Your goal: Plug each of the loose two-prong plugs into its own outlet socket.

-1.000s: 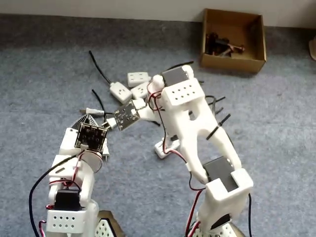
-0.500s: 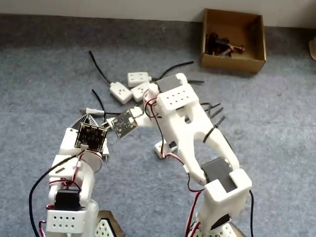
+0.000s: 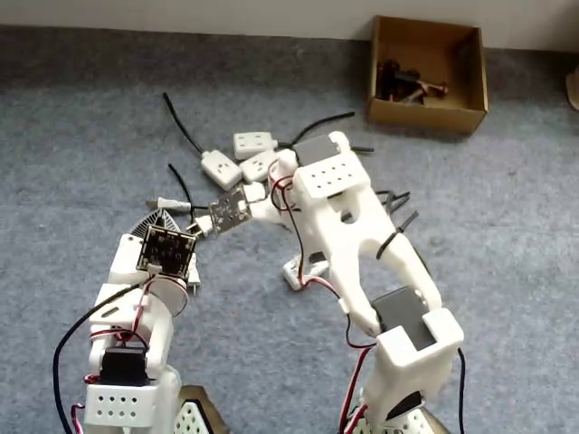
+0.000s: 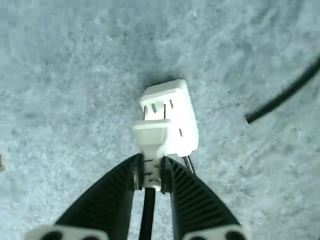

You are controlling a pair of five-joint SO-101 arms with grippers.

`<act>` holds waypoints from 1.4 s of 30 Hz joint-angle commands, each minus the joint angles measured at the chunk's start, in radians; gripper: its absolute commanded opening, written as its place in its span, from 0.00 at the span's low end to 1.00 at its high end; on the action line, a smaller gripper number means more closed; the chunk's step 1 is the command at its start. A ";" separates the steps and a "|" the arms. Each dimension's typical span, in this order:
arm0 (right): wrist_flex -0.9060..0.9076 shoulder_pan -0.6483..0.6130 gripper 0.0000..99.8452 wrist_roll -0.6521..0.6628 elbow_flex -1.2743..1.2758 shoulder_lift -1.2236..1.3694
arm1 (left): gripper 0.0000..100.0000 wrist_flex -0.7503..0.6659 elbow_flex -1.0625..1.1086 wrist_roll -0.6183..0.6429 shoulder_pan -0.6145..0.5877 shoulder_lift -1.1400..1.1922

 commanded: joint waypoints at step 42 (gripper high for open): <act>-0.228 -0.206 0.01 -0.896 -0.193 -0.263 | 0.01 -0.061 0.019 0.009 0.054 -0.012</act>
